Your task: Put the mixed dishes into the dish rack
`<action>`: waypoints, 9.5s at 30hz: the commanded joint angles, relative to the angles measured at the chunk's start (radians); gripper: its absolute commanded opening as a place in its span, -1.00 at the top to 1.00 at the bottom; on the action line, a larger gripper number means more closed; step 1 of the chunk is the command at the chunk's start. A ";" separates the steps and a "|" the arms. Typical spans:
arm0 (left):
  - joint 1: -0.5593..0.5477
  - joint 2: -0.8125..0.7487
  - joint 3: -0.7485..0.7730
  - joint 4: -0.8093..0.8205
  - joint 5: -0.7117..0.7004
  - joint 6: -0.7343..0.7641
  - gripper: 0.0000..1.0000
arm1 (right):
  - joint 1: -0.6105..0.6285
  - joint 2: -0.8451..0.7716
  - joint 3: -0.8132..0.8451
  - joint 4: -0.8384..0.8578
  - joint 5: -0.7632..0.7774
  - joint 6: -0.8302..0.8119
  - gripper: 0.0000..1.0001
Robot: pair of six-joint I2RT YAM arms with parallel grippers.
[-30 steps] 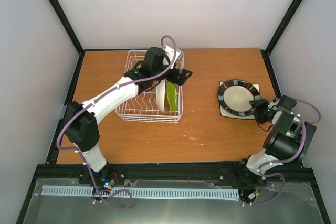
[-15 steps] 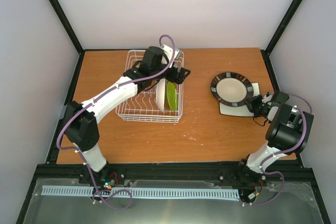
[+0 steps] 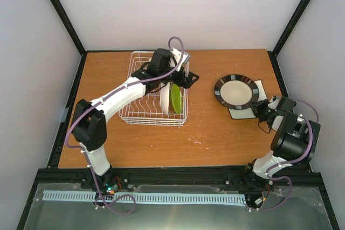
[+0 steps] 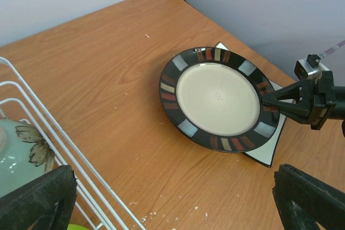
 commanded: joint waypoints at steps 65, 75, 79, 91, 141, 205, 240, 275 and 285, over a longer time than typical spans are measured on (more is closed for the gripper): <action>-0.069 0.377 0.720 -0.312 0.505 -0.194 0.99 | 0.139 0.041 -0.205 1.419 -0.378 0.815 0.20; -0.001 0.115 0.863 -0.833 -0.240 -0.093 0.99 | 0.133 0.107 -0.240 1.419 -0.320 0.717 -0.36; 0.018 0.006 0.822 -0.949 -0.564 -0.121 0.99 | 0.134 0.157 -0.253 1.419 -0.304 0.670 -0.39; 0.036 -0.186 0.612 -1.081 -1.016 -0.231 0.99 | 0.133 0.261 -0.265 1.419 -0.312 0.599 -0.38; 0.007 -0.207 0.281 -1.079 -0.755 -0.517 -1.00 | 0.133 0.300 -0.299 1.421 -0.302 0.575 -0.38; -0.063 0.485 0.507 -0.020 0.491 -0.063 -0.99 | -0.260 -0.023 0.031 -0.347 0.130 -0.142 -0.47; 0.022 0.466 0.473 -0.087 0.491 -0.052 -0.99 | -0.026 0.206 -0.036 0.250 -0.096 0.102 0.94; 0.186 0.659 0.841 -0.358 0.606 -0.103 -0.99 | 0.040 0.257 -0.164 1.421 -0.378 0.767 0.94; 0.148 0.679 0.840 -0.365 0.614 -0.128 -0.99 | 0.069 0.186 -0.181 1.422 -0.400 0.780 0.94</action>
